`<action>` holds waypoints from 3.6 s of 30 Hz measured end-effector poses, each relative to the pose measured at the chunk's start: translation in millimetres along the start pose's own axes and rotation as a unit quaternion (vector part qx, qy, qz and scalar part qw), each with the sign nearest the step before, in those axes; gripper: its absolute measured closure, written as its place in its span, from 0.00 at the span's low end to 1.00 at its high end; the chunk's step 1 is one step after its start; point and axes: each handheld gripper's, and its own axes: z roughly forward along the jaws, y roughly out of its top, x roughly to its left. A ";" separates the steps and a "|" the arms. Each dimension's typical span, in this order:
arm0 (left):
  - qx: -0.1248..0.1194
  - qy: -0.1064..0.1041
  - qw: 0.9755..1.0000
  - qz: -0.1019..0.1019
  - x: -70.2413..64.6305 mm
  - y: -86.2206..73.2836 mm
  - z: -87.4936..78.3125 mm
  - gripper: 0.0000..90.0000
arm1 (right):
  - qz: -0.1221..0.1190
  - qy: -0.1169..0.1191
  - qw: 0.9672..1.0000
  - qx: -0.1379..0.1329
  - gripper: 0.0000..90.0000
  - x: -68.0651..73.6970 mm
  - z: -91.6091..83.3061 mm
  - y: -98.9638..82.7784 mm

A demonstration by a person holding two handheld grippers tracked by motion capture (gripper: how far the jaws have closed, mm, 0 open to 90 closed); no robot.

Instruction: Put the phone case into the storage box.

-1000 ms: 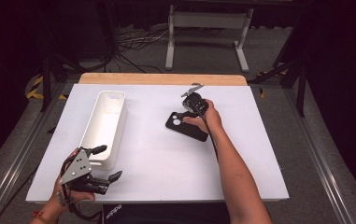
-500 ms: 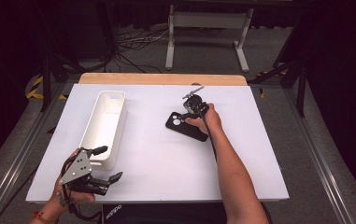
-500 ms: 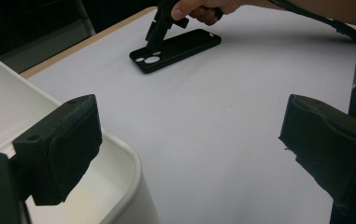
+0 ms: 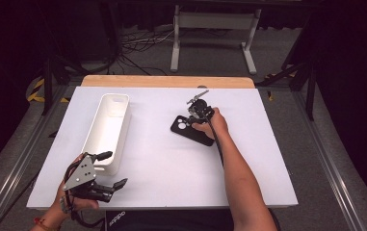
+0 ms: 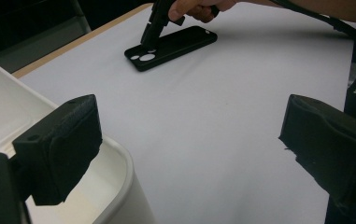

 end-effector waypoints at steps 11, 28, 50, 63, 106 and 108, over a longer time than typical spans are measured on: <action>0.004 -0.006 1.000 -0.001 -0.8 0.0 1.0 0.07 | -0.006 -0.001 1.000 -0.009 0.77 -0.1 0.6 6.9; 0.005 -0.011 1.000 0.002 -0.9 -0.4 0.0 0.07 | -0.006 0.009 1.000 -0.008 0.67 4.7 13.6 23.1; 0.010 -0.019 1.000 -0.003 -0.4 -1.4 1.3 0.07 | -0.045 0.023 0.999 -0.017 0.87 0.3 20.0 23.9; 0.013 -0.019 1.000 0.000 -0.4 -1.0 1.2 0.07 | -0.046 0.014 0.999 -0.015 0.92 4.9 17.5 23.4; -0.026 -0.011 0.999 -0.030 1.5 23.6 3.9 0.09 | -0.020 -0.057 0.960 -0.274 0.94 45.0 -105.0 -21.0; -0.026 -0.009 0.999 -0.034 2.0 26.7 5.5 0.09 | -0.021 -0.059 0.958 -0.280 0.94 47.0 -108.4 -21.7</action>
